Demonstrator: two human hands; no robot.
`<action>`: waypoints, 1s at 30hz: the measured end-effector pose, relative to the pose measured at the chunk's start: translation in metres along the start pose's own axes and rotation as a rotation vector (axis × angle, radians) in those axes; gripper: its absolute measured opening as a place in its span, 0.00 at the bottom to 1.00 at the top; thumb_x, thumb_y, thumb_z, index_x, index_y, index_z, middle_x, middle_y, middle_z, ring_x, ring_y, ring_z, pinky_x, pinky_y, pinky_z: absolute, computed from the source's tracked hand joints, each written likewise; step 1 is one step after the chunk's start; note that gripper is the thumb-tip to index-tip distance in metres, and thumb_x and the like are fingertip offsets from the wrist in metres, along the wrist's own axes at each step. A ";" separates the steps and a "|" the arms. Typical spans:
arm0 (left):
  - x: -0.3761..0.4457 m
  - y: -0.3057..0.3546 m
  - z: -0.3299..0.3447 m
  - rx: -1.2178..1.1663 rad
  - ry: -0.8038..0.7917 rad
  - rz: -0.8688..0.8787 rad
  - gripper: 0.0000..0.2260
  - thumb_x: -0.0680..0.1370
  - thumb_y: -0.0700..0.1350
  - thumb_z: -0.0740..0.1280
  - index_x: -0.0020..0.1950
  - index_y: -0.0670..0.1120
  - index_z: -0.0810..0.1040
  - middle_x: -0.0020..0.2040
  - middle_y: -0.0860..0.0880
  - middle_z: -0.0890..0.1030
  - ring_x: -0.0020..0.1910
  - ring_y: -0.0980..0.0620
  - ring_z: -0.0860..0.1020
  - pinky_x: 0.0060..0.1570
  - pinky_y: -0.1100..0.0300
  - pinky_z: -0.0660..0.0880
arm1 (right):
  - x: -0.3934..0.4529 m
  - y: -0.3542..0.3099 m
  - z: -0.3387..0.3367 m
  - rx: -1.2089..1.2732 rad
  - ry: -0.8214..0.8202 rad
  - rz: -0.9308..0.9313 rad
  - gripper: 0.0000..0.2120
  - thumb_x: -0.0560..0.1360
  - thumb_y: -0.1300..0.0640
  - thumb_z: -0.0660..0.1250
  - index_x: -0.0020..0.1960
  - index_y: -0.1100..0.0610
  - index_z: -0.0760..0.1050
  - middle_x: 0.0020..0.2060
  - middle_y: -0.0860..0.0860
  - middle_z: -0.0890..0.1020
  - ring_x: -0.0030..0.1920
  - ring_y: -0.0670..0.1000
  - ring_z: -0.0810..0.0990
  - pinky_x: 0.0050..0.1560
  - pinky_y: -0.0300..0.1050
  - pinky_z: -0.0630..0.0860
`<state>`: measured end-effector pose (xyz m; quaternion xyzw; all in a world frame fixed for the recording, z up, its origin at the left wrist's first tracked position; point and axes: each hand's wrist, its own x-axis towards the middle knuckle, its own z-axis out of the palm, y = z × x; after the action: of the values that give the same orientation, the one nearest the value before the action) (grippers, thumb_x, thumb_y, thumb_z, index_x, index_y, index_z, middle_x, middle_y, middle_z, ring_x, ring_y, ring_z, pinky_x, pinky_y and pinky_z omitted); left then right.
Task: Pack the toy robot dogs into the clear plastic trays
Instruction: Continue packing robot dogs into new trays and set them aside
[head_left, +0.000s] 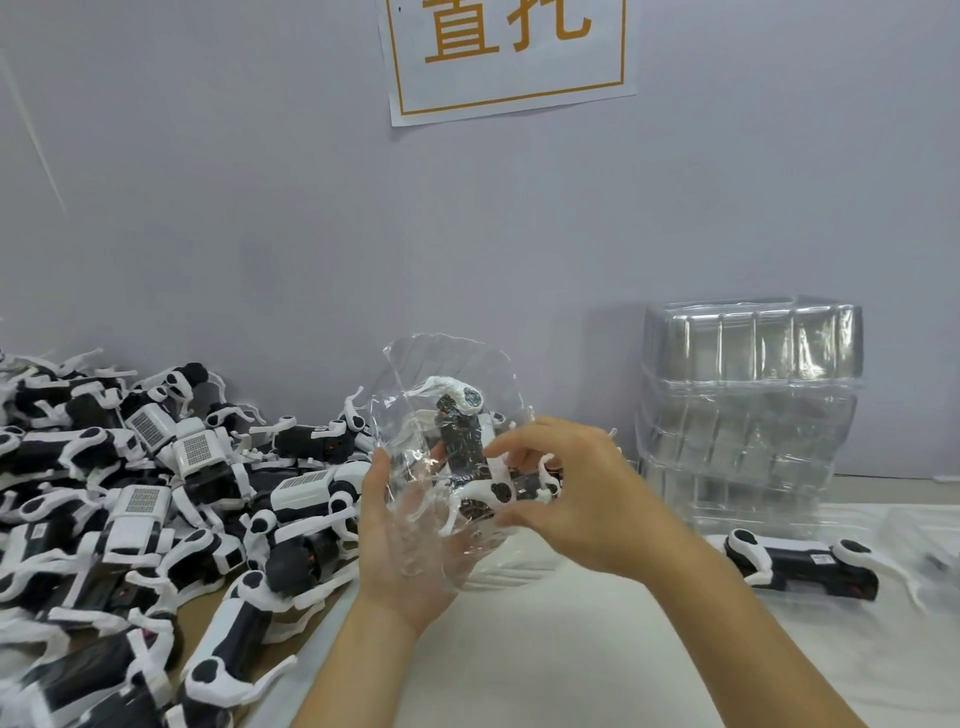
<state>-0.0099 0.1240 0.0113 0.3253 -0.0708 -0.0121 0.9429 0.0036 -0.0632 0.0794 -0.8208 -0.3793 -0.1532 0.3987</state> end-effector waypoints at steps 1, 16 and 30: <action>0.000 0.001 0.001 0.004 0.009 0.000 0.36 0.70 0.70 0.69 0.72 0.50 0.75 0.72 0.40 0.72 0.71 0.33 0.69 0.72 0.32 0.56 | 0.000 0.003 -0.003 0.024 0.026 0.006 0.15 0.67 0.59 0.80 0.51 0.47 0.83 0.42 0.41 0.79 0.46 0.37 0.77 0.47 0.25 0.70; -0.012 0.016 0.026 0.260 0.104 0.089 0.26 0.72 0.60 0.69 0.62 0.44 0.82 0.59 0.40 0.82 0.51 0.44 0.82 0.60 0.44 0.78 | -0.003 0.036 -0.010 0.080 0.302 0.153 0.09 0.75 0.61 0.71 0.44 0.48 0.85 0.37 0.41 0.84 0.40 0.42 0.79 0.40 0.30 0.72; -0.004 0.013 0.044 1.925 0.085 0.443 0.29 0.57 0.75 0.66 0.54 0.65 0.74 0.66 0.62 0.68 0.68 0.60 0.63 0.69 0.56 0.56 | -0.002 0.032 -0.021 0.543 0.279 0.372 0.14 0.79 0.42 0.63 0.63 0.41 0.76 0.61 0.43 0.79 0.59 0.39 0.77 0.56 0.39 0.74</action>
<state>-0.0205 0.1078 0.0525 0.9327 -0.0757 0.2392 0.2590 0.0268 -0.0932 0.0747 -0.7112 -0.1923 -0.0823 0.6712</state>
